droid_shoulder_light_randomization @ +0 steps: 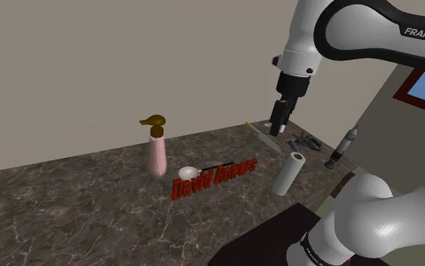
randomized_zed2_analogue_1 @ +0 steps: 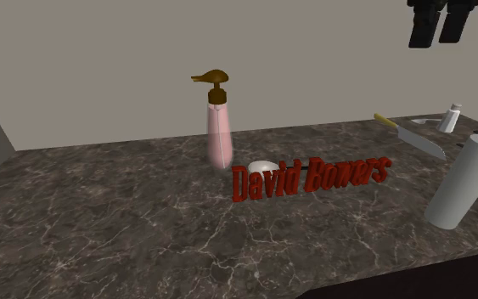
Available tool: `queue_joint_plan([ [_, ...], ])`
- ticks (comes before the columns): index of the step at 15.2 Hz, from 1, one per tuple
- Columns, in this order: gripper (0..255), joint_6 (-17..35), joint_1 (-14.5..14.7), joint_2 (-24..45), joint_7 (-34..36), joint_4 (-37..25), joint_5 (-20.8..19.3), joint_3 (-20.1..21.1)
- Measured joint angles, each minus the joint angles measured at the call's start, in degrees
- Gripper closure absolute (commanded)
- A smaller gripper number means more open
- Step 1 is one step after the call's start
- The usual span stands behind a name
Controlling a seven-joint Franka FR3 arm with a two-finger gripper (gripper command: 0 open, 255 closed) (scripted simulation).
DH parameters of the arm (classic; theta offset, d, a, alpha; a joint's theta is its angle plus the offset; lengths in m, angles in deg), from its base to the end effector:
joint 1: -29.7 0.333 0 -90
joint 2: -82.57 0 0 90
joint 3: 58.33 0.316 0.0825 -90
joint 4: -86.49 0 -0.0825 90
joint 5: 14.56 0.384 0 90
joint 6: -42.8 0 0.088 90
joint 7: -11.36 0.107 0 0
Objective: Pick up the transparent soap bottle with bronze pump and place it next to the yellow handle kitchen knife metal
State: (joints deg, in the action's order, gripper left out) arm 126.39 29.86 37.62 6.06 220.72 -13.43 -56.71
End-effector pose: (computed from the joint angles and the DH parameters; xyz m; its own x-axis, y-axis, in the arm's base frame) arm 0.2948 0.0141 0.5869 0.9884 0.1152 -0.0989 0.1148 -0.9933 -0.0089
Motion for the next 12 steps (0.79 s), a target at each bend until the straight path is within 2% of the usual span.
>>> queue_joint_plan([
  [3, 0, 1.6, 0.3, 2.3, 0.0, -1.0, 0.6, 0.3],
  [12, 0, 12.7, 2.1, 19.3, -1.5, -8.6, 3.4, 1.3],
])
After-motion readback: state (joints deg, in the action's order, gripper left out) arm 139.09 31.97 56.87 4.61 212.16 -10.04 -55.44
